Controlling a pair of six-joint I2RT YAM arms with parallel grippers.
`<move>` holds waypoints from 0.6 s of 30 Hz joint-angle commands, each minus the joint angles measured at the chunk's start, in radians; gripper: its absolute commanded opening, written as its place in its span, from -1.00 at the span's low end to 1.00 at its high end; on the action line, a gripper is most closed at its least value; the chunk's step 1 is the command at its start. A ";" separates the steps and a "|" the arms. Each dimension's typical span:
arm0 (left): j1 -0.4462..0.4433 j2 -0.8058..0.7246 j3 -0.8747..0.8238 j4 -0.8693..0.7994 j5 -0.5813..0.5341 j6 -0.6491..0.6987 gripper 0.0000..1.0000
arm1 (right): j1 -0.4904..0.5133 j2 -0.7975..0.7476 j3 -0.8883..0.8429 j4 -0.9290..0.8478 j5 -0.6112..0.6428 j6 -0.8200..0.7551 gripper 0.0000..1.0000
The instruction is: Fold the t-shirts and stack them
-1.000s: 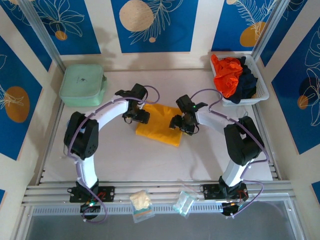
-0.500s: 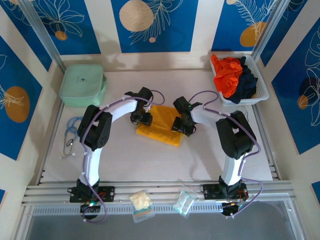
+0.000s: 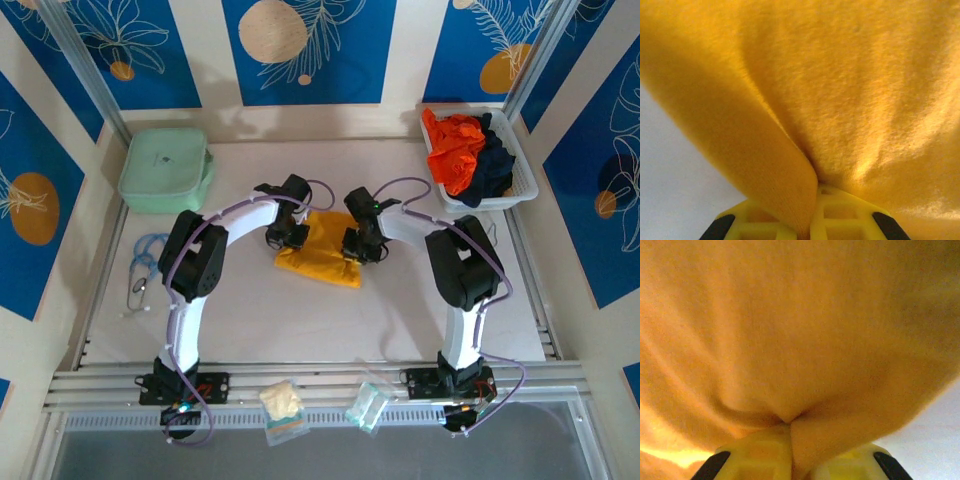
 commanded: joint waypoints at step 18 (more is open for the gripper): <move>0.149 0.468 0.676 -0.205 -0.085 0.056 -1.00 | -0.188 0.379 0.517 -0.050 -0.057 -0.313 -1.00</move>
